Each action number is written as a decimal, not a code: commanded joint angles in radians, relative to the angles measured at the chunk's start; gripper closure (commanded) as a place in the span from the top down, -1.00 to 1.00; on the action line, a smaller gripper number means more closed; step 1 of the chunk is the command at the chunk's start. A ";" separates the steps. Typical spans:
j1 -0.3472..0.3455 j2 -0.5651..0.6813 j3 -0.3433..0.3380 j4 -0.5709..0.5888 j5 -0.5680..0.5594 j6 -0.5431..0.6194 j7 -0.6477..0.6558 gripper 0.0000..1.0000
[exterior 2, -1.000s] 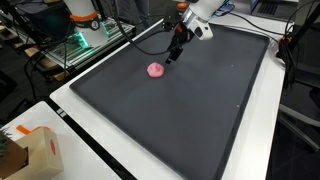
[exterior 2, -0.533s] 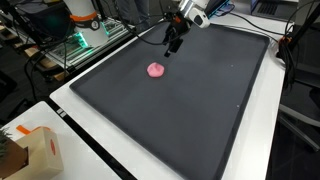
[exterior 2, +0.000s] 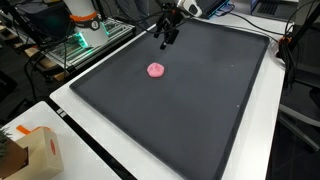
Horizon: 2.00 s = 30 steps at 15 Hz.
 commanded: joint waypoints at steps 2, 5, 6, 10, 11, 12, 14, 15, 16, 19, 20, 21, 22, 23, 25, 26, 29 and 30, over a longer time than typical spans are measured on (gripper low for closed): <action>-0.004 -0.073 0.015 -0.082 -0.021 0.025 -0.066 1.00; -0.004 -0.079 0.016 -0.086 -0.019 0.025 -0.074 1.00; -0.004 -0.076 0.015 -0.083 -0.018 0.024 -0.074 1.00; -0.003 -0.037 0.011 -0.046 0.002 0.015 -0.037 1.00; -0.005 -0.023 0.008 -0.033 0.011 0.015 -0.021 1.00; -0.007 -0.012 0.006 -0.022 0.019 0.014 -0.009 1.00; -0.012 0.014 -0.004 0.007 0.024 0.015 0.030 1.00; -0.015 0.027 -0.007 0.021 0.026 0.012 0.045 1.00; -0.017 0.042 -0.012 0.037 0.027 0.011 0.063 1.00; -0.029 0.090 -0.027 0.092 0.049 0.011 0.124 1.00; -0.035 0.108 -0.033 0.114 0.065 0.008 0.145 1.00; -0.039 0.124 -0.037 0.134 0.081 0.007 0.166 1.00; -0.045 0.142 -0.042 0.156 0.108 0.006 0.188 1.00; -0.051 0.159 -0.047 0.177 0.133 0.004 0.205 1.00; -0.064 0.189 -0.058 0.217 0.185 0.008 0.252 1.00; -0.068 0.201 -0.066 0.235 0.207 0.014 0.282 1.00; -0.083 0.234 -0.096 0.291 0.251 -0.005 0.368 1.00; -0.087 0.242 -0.106 0.304 0.263 -0.003 0.401 1.00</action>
